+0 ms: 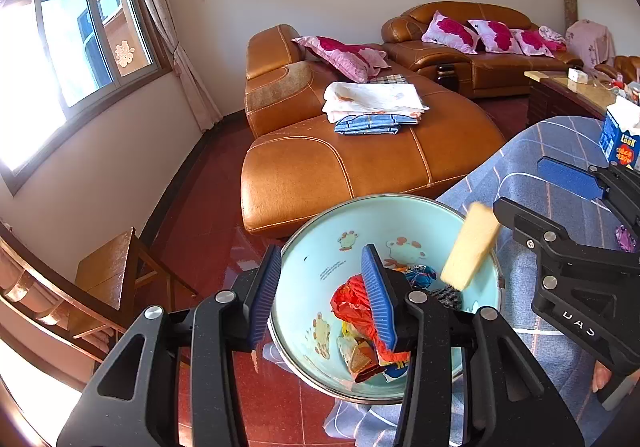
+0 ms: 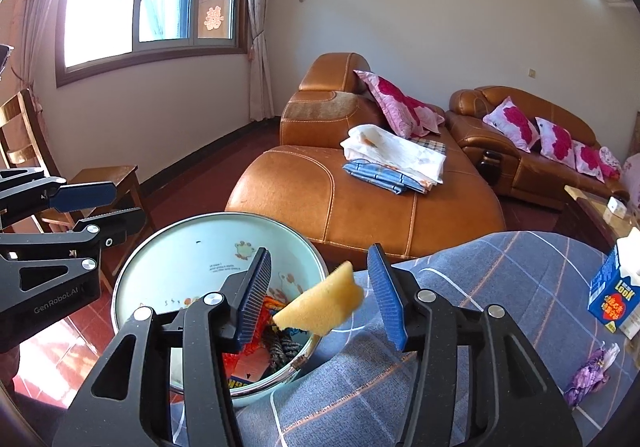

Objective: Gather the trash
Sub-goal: 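Open the left tool to drop the wrapper while the right tool releases the sponge, then move both open tools back over the table toward the purple wrapper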

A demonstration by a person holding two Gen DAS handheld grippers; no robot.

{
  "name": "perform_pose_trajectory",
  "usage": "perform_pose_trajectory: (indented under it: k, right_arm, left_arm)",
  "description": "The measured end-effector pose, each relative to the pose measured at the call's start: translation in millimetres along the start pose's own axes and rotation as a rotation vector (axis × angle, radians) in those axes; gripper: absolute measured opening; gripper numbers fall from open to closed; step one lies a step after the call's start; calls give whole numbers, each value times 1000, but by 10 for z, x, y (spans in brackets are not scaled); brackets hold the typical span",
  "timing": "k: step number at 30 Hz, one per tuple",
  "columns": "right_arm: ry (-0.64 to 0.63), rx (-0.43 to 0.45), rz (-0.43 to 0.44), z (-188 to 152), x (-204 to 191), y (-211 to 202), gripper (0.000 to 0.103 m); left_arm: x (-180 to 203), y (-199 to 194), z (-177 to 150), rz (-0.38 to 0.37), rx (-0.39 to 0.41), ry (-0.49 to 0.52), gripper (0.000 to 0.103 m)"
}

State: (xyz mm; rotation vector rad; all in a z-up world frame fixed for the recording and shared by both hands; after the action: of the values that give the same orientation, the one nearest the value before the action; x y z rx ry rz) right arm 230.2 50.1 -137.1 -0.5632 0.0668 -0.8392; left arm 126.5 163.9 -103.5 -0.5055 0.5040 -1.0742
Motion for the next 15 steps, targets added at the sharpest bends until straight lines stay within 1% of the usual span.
perform_pose_trajectory:
  k: [1, 5, 8, 9, 10, 13, 15]
  right_arm:
    - [1, 3, -3, -1, 2, -7, 57]
    - [4, 8, -11, -8, -9, -29, 59]
    - [6, 13, -18, -8, 6, -40, 60]
    - [7, 13, -25, -10, 11, -47, 60]
    - [8, 11, -36, -17, 16, -60, 60]
    - [8, -6, -73, -41, 67, -125, 60]
    - [21, -10, -106, -62, 148, -247, 60]
  left_arm:
    - [3, -1, -1, -1, 0, 0, 45]
    - [12, -3, -9, -2, 0, -1, 49]
    - [39, 5, -18, -6, 0, 3, 53]
    - [48, 3, -24, -10, -2, 3, 57]
    - [69, -1, -30, -19, -4, 4, 60]
    - [167, -21, -52, -48, -6, 18, 63]
    - [270, -39, -63, -79, -11, 29, 63]
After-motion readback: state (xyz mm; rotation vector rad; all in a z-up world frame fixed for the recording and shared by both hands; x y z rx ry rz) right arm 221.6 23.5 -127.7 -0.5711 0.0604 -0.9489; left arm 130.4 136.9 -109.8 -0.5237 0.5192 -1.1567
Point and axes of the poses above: each gripper's, at about its wrist camera, not at the fingertips, and y roughly the way its jaws point, x to its right, z to its top, the point moved 2 cm from there along y, roughly the way its jaws point, and after that the axes turned 8 degrees about -y, right-handed, at the moved point
